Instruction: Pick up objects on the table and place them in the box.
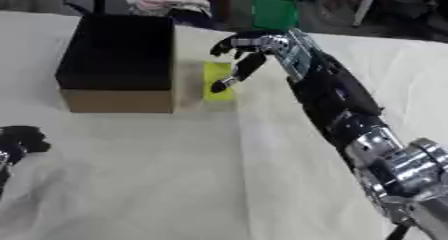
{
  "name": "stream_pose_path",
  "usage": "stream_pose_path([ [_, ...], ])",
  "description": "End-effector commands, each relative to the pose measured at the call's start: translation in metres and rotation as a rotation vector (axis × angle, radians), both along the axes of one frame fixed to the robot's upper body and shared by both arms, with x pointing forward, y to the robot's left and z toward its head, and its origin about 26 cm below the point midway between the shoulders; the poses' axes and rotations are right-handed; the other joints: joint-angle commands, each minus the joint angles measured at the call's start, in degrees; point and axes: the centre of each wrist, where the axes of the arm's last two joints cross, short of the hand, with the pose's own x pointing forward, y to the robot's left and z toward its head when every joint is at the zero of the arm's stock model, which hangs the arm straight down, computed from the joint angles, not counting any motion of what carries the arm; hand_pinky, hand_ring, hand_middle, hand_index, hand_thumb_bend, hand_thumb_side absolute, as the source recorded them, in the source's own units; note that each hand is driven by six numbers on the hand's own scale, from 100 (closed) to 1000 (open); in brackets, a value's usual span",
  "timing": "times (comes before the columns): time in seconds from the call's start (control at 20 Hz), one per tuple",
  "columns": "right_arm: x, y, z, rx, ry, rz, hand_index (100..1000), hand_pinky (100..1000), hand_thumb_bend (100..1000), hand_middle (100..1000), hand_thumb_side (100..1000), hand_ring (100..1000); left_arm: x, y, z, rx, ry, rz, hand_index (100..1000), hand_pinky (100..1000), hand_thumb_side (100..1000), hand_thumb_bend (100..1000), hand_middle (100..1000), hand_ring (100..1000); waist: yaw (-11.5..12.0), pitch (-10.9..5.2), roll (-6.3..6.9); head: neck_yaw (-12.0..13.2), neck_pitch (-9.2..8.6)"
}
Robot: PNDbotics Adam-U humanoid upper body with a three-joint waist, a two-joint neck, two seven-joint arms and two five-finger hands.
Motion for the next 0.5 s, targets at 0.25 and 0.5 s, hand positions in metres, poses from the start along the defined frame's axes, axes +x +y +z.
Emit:
stream_pose_path([
  [0.25,0.0013,-0.0045,0.0117,-0.012,-0.045,-0.020,948,867,764,904,586,979,0.0000,-0.0005,0.0063,-0.007,-0.022,0.000,672,703,672,459,571,599,0.10,-1.12,0.32,-0.11,-0.32],
  [0.5,0.0015,-0.0058,0.0086,-0.007,-0.060,-0.035,948,864,762,899,589,975,0.0001,-0.0007,0.0065,-0.007,-0.023,0.000,672,703,672,460,571,598,0.16,-1.03,0.39,-0.12,-0.33],
])
